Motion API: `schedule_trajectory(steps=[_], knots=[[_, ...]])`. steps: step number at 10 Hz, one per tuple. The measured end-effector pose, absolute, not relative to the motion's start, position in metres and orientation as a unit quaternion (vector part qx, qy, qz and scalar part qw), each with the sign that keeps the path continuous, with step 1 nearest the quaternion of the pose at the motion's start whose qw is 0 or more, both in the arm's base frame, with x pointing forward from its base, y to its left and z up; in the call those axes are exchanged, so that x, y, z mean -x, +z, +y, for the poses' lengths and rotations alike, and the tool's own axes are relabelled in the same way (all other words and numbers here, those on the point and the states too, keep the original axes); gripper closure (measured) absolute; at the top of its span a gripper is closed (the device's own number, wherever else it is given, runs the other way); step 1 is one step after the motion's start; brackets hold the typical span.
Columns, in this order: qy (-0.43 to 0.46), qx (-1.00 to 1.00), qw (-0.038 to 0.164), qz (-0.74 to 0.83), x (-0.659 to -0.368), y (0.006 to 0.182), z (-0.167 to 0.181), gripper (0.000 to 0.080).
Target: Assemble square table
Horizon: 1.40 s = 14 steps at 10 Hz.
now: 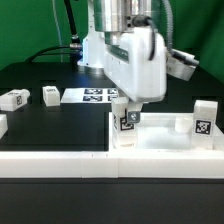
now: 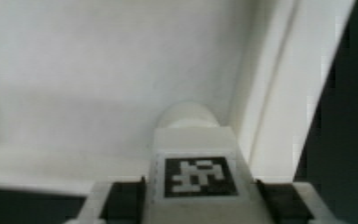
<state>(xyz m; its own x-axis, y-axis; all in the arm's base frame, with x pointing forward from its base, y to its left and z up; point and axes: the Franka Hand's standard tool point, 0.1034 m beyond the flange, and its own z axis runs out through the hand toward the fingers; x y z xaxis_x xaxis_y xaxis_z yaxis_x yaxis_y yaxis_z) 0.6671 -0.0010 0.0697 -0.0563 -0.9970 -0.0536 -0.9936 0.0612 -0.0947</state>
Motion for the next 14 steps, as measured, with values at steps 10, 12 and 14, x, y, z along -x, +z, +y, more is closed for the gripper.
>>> schedule_trajectory(steps=[10, 12, 14], knots=[[-0.042, 0.816, 0.090, 0.570, -0.670, 0.072, -0.008, 0.0157], [-0.048, 0.856, 0.086, 0.508, -0.669, 0.072, -0.010, 0.0150], [-0.044, 0.923, 0.056, 0.378, -0.668, 0.072, -0.010, 0.0150]])
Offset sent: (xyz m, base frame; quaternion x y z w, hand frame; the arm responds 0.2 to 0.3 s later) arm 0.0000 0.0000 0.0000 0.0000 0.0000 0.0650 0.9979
